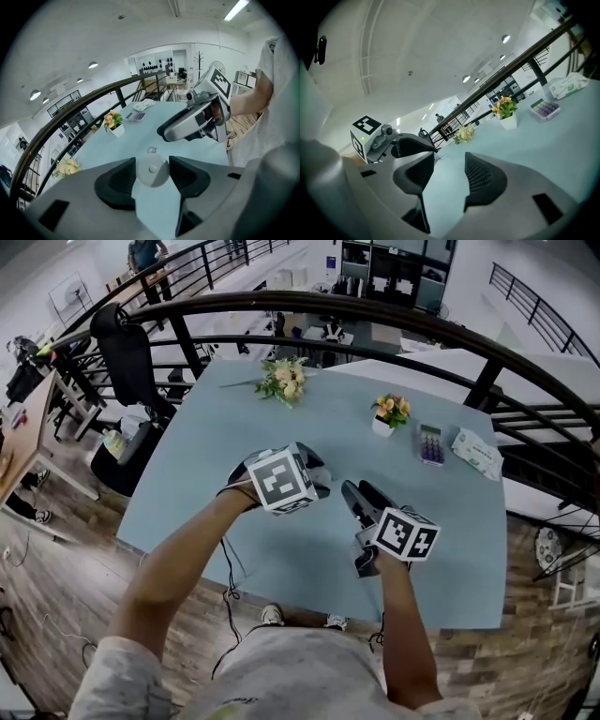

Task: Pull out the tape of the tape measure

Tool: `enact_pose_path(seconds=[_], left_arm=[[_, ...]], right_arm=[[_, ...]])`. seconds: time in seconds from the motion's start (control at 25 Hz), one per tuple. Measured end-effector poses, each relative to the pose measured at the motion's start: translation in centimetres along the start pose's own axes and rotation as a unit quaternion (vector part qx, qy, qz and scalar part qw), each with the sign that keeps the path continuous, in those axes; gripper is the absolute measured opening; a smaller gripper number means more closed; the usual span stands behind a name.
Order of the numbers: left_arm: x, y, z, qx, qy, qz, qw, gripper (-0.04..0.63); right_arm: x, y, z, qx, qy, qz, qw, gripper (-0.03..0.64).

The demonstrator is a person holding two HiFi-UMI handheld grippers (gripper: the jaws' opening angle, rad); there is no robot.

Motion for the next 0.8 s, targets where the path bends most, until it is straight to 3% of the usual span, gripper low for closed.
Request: enact_pose_path(seconds=[0.52,0.8], left_arm=[[0.0,1.0,-1.0,0.004,-0.005,-0.004,1.0,0.222],[0.0,0.9,-0.9,0.006,-0.012,-0.01,0.9999,0.222]], right_arm=[[-1.2,-0.2,-0.4,-0.081,0.078,-0.004,0.994,0.201],[-2.1,-0.3,-0.2,-0.12,0.115,-0.014,0.986,0.108]])
Point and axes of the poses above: the fingertips, and each gripper's own axes: x backward along the fingers, z to its left, y out of its top, the point moved 10 cm from there along x, backward along the fingers, and after that the axes turned 8 degrees about z, right-handed, at the moved point
